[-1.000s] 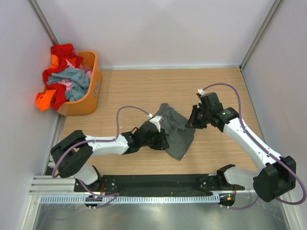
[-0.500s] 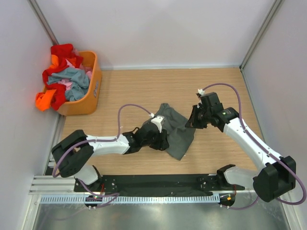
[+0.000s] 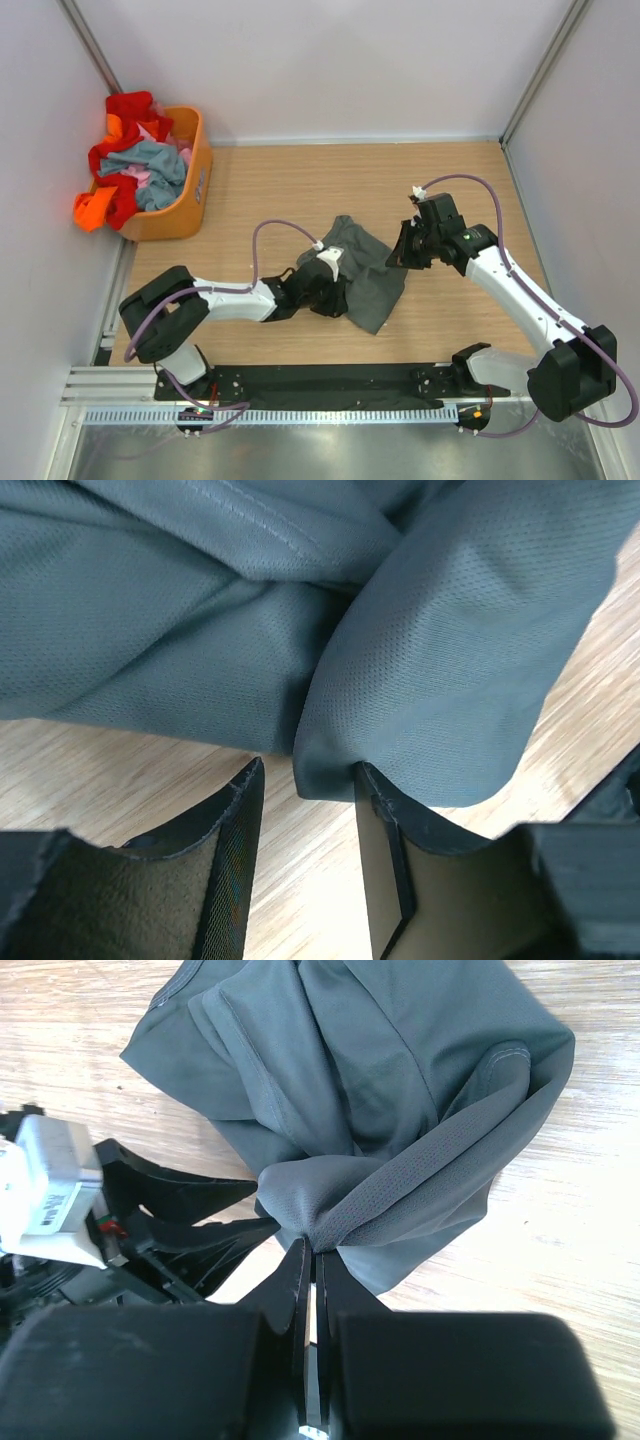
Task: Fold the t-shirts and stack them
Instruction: Fold the tshirt
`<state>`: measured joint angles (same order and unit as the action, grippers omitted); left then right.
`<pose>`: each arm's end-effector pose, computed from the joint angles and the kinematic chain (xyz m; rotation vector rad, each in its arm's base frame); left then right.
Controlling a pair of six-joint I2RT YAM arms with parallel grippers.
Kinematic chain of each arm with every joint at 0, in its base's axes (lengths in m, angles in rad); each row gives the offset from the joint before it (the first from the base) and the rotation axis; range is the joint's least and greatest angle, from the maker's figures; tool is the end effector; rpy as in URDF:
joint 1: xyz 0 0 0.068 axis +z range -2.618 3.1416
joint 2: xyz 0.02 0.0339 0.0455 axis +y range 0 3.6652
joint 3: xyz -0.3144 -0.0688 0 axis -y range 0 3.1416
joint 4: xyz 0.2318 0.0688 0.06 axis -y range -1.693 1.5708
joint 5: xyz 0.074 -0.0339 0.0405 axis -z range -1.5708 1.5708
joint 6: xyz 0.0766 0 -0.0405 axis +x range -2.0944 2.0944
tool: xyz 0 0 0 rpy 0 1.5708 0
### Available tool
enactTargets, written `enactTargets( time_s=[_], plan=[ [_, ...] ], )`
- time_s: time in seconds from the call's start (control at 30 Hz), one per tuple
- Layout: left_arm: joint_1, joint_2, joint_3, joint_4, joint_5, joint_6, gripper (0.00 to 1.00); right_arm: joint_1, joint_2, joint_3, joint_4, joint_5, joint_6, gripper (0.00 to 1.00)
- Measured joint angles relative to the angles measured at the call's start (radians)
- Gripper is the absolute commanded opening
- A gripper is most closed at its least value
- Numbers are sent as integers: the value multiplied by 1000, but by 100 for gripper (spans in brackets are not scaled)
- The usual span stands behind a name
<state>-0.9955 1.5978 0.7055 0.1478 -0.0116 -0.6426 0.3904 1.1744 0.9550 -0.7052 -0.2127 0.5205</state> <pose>0.1811 -0.2776 0.1829 0.4253 2.4210 -0.7774 0.2043 0.1016 0.2928 0.0757 2.5821 0.6277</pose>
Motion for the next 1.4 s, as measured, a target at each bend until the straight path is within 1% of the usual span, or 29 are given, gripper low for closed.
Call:
enactTargets(
  time_s=[0.07, 0.27, 0.3, 0.33, 0.43, 0.47, 0.7, 0.8, 0.93, 1.17, 1.27, 1.4],
  plan=[
    [-5, 8, 0, 0, -2, -1, 42, 0, 0, 0, 0, 0, 0, 1],
    [-20, 8, -11, 14, -6, -4, 33, 0, 0, 0, 0, 0, 0, 1],
    [-22, 8, -13, 18, -6, -5, 30, 0, 0, 0, 0, 0, 0, 1],
    [-24, 8, -13, 19, -6, -6, 21, 0, 0, 0, 0, 0, 0, 1],
    [-27, 8, -13, 21, -6, -6, 8, 0, 0, 0, 0, 0, 0, 1],
    [-28, 8, -13, 20, -6, -6, 0, 0, 0, 0, 0, 0, 0, 1],
    [-51, 3, 3, -10, -32, -1, 0, 0, 0, -1, -1, 0, 0, 1],
    [-63, -33, 26, -84, -55, 5, 0, 0, -3, -1, -9, -2, 0, 1],
    [-77, -172, 51, -204, -90, 26, 0, 0, -39, -6, -26, -12, 2, 1],
    [-79, -466, 70, -399, -137, 61, 0, 21, -209, -105, -29, -43, 51, 1],
    [-79, -544, 70, -476, -145, 77, 0, 64, -267, -157, -27, -55, 98, 1],
    [-82, -620, 70, -569, -162, 91, 0, 111, -298, -192, -21, -56, 149, 1]
  ],
)
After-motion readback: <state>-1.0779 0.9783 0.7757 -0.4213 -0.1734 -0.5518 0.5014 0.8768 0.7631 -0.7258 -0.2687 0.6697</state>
